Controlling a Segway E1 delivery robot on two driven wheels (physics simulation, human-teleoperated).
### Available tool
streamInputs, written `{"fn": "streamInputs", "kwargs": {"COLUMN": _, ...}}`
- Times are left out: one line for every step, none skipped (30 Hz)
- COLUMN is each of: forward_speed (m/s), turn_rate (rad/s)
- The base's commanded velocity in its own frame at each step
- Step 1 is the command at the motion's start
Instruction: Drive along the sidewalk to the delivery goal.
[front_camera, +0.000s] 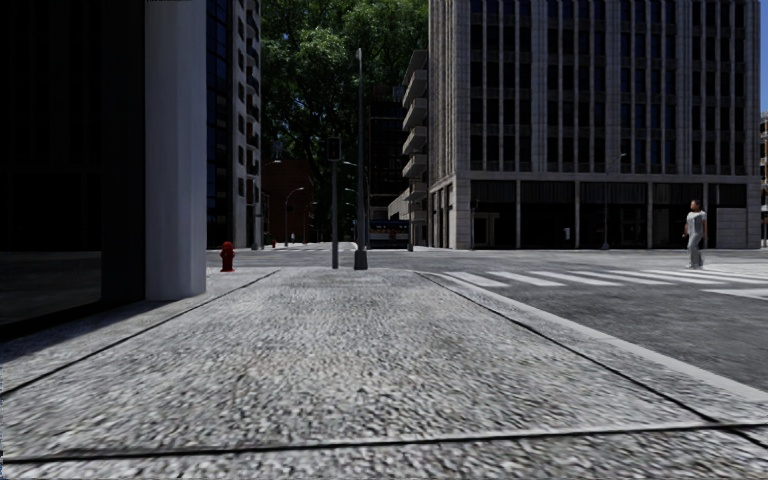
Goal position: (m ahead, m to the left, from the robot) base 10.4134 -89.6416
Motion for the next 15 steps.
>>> {"fn": "streamInputs", "kwargs": {"forward_speed": 2.0, "turn_rate": 0.0}}
{"fn": "streamInputs", "kwargs": {"forward_speed": 2.0, "turn_rate": 0.0}}
{"fn": "streamInputs", "kwargs": {"forward_speed": 2.0, "turn_rate": 0.0}}
{"fn": "streamInputs", "kwargs": {"forward_speed": 2.0, "turn_rate": 0.0}}
{"fn": "streamInputs", "kwargs": {"forward_speed": 2.0, "turn_rate": 0.0}}
{"fn": "streamInputs", "kwargs": {"forward_speed": 2.0, "turn_rate": 0.0}}
{"fn": "streamInputs", "kwargs": {"forward_speed": 2.0, "turn_rate": 0.0}}
{"fn": "streamInputs", "kwargs": {"forward_speed": 2.0, "turn_rate": 0.0}}
{"fn": "streamInputs", "kwargs": {"forward_speed": 2.0, "turn_rate": 0.0}}
{"fn": "streamInputs", "kwargs": {"forward_speed": 2.0, "turn_rate": 0.0}}
{"fn": "streamInputs", "kwargs": {"forward_speed": 2.0, "turn_rate": 0.0}}
{"fn": "streamInputs", "kwargs": {"forward_speed": 2.0, "turn_rate": 0.0}}
{"fn": "streamInputs", "kwargs": {"forward_speed": 2.0, "turn_rate": 0.0}}
{"fn": "streamInputs", "kwargs": {"forward_speed": 2.0, "turn_rate": 0.0}}
{"fn": "streamInputs", "kwargs": {"forward_speed": 2.0, "turn_rate": 0.0}}
